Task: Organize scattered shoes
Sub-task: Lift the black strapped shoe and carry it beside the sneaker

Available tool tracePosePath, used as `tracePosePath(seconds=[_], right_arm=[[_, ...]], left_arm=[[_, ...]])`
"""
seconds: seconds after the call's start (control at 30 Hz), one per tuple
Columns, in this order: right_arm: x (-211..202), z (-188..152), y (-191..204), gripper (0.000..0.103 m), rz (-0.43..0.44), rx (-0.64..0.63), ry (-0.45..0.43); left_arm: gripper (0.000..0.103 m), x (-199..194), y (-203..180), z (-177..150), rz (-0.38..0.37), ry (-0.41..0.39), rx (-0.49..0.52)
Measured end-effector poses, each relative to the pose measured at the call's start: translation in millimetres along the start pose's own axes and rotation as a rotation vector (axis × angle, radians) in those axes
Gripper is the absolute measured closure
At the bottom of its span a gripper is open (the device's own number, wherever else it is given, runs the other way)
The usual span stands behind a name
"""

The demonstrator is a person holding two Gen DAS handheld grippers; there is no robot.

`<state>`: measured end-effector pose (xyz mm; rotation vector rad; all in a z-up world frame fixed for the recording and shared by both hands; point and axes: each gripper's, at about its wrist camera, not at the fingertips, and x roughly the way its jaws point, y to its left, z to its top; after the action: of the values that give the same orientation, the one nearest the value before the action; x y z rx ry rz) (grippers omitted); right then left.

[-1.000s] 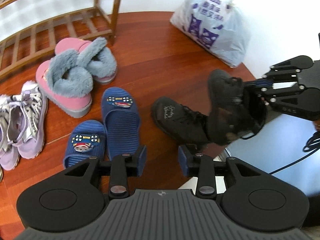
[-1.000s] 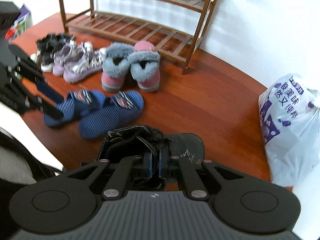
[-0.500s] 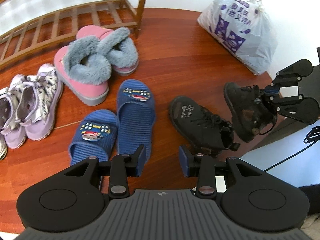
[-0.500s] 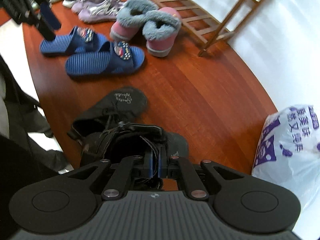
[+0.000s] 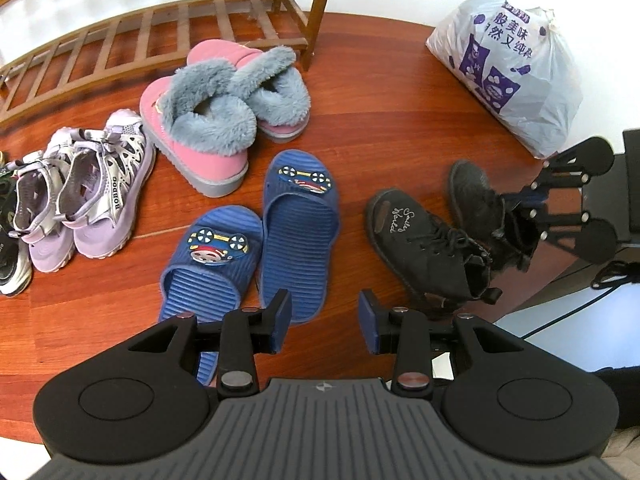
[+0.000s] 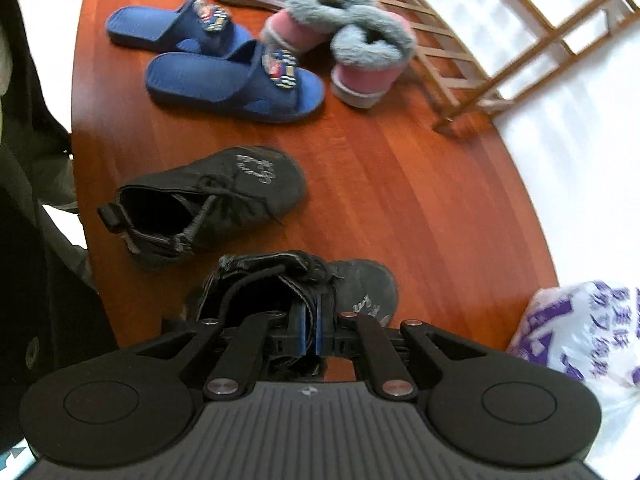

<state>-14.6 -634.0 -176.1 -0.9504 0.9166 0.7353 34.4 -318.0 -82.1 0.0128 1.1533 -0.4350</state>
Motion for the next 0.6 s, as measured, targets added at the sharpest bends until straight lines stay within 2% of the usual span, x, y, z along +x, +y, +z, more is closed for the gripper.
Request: tracePosePath(seconds=[0.13,0.33,0.4,0.43,0.47,0.6], right_arm=[[10,3,5,0.098,0.009,0.013,-0.018],[13,4,-1,0.096,0.026,0.134,-0.032],[10,2,-3,0.082,0.030,0.199,-0.034],[7,0,-5,0.070,0.033,0.255,-0.026],[5,-1,-6,0.063,0.033,0.283,-0.024],[-10,-9,-11,0.051,0.033,0.519,-0.030]], left_arm=[[0.060,6,-4,1,0.011,0.005,0.016],[0.060,22,-14,2,0.010,0.014,0.070],[0.060,29,-18,3,0.003,0.023,0.085],[0.060,33,-20,3,-0.001,0.028,0.092],[0.060,37,-21,4,-0.006,0.032,0.100],[0.060,52,-30,7,-0.027,0.036,0.134]])
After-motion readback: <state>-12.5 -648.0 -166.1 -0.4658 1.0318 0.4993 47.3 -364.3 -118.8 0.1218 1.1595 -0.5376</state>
